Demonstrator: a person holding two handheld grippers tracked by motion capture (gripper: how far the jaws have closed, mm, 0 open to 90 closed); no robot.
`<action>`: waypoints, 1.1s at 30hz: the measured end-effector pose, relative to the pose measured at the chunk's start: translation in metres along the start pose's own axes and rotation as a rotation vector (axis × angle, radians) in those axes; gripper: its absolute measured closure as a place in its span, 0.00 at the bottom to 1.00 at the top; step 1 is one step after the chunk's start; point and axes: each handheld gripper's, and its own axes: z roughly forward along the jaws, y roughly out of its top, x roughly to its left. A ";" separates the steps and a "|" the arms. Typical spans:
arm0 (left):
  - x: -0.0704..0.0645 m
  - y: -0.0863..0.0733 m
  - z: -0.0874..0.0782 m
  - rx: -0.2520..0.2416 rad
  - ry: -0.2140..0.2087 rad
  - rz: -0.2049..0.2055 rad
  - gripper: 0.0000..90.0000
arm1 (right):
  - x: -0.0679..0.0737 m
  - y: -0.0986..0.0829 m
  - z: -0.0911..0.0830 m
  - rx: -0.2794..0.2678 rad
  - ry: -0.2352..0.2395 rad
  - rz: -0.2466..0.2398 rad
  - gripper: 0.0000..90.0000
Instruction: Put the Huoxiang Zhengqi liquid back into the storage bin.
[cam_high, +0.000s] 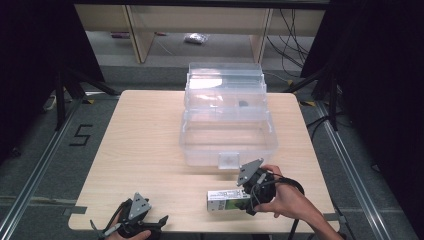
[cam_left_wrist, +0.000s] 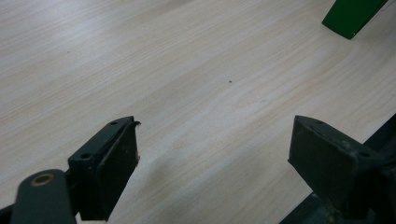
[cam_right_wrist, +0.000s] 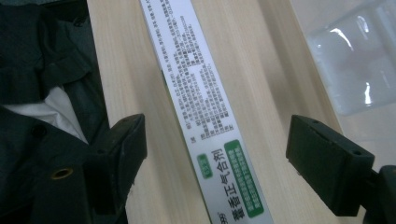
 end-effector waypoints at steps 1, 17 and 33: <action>0.000 0.000 0.000 -0.003 0.004 -0.001 0.17 | -0.001 0.001 0.002 0.006 0.006 -0.007 0.24; 0.000 0.000 -0.001 0.000 -0.008 0.011 0.17 | -0.003 0.010 0.025 0.093 0.068 -0.051 0.29; 0.000 0.000 -0.001 0.006 -0.007 0.011 0.17 | -0.005 0.011 0.037 0.124 0.089 -0.094 0.45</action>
